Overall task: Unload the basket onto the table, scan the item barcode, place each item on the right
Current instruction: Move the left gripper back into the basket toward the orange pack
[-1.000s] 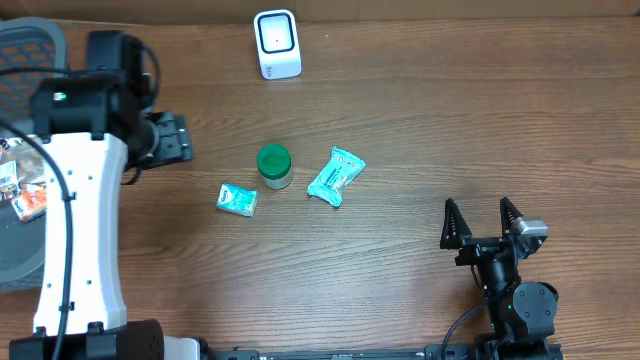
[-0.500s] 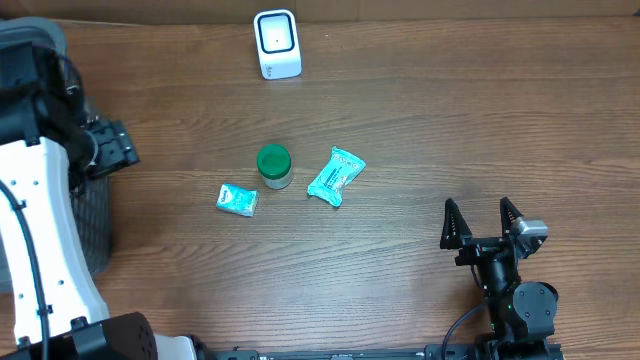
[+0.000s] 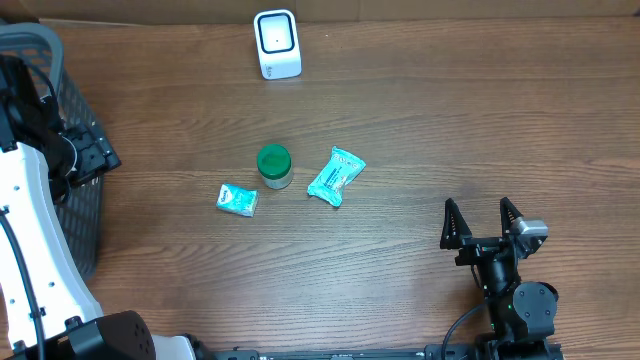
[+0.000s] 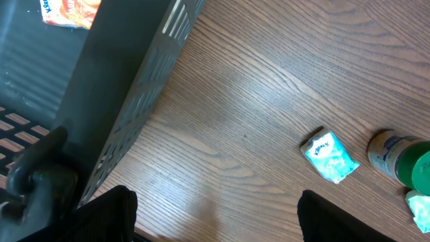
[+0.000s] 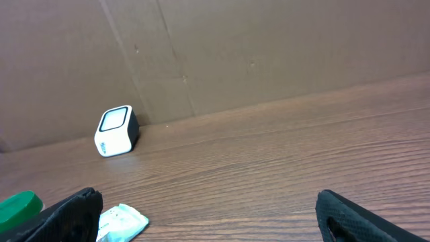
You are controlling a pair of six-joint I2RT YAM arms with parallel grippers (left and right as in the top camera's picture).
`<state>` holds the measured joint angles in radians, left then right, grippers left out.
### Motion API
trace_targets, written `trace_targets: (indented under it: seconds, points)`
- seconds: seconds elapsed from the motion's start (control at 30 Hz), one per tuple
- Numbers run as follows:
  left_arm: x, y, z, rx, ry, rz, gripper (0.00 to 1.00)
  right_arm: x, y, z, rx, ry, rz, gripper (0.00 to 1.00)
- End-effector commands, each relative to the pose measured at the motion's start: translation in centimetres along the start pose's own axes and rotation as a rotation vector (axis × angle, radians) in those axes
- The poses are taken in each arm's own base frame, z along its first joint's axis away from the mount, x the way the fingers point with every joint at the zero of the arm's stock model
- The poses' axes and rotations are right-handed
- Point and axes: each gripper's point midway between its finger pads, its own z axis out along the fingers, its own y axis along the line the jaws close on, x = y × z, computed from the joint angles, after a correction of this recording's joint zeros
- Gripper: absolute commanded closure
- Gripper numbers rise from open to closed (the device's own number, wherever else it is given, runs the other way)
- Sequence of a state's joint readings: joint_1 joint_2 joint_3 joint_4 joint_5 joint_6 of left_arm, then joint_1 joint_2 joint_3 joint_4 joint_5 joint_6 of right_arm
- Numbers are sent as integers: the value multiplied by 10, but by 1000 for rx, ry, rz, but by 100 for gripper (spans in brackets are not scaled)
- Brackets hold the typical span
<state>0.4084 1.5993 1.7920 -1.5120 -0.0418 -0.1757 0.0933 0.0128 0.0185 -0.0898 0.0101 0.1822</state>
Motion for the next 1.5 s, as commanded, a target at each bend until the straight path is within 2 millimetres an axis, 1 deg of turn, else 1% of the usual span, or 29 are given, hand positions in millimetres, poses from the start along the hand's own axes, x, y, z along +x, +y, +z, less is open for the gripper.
trace_targets:
  seconds: [0.0, 0.1, 0.27, 0.33, 0.5, 0.63, 0.7, 0.77, 0.83, 0.9, 0.93, 0.97, 1.03, 1.07, 1.13, 1.2, 1.23, 1.3, 1.37, 1.47]
  points:
    - [-5, 7, -6, -21, -28, 1, 20, 1, 0, 0, -2, -5, -8, 0]
    - [-7, 9, -6, -21, -34, -11, 20, 1, 0, 0, -2, -5, -8, 0]
    - [-8, 22, -5, -26, -34, -92, 18, 1, 0, 0, -2, -5, -8, 0]
    - [-8, 24, -5, -18, -32, -103, 18, 1, 0, 0, -2, -5, -8, 0]
    - [-8, 16, -5, 22, -26, -100, 18, 1, 0, 0, -2, -5, -8, 0]
    - [-11, -4, -10, 134, -42, -62, 19, 1, 0, 0, -2, -5, -8, 0]
    - [-16, -15, -21, 204, -68, -44, 19, 1, 0, 0, -2, -5, -8, 0]
    - [-23, -25, -38, 264, -114, -33, 20, 1, 0, 0, -2, -5, -8, 0]
    - [-33, -32, -62, 313, -182, -21, 19, 1, 0, 0, -2, -5, -8, 0]
    - [-43, -34, -86, 331, -261, -16, 18, 1, 0, 0, -2, -5, -8, 0]
    - [-49, -34, -97, 336, -300, -18, 14, 1, 0, 0, -2, -5, -8, 0]
    - [-55, -31, -109, 332, -348, -29, 9, 1, 0, 0, -2, -5, -8, 0]
    - [-69, -20, -128, 296, -438, -79, 5, 1, 0, 0, -2, -5, -8, 0]
    - [-76, -9, -135, 262, -479, -128, 4, 1, 0, 0, -2, -5, -8, 0]
    - [-87, 18, -141, 183, -539, -254, 5, 1, 0, 0, -2, -5, -8, 0]
    - [-94, 48, -140, 101, -572, -388, 7, 1, 0, 0, -2, -5, -8, 0]
    - [-97, 62, -137, 65, -579, -443, 8, 1, 0, 0, -2, -5, -8, 0]
    - [-101, 82, -128, 14, -572, -501, 10, 1, 0, 0, -2, -5, -8, 0]
    - [-103, 99, -114, -33, -539, -534, 11, 1, 0, 0, -2, -5, -8, 0]
    - [-101, 122, -85, -113, -454, -573, 12, 1, 0, 0, -2, -5, -8, 0]
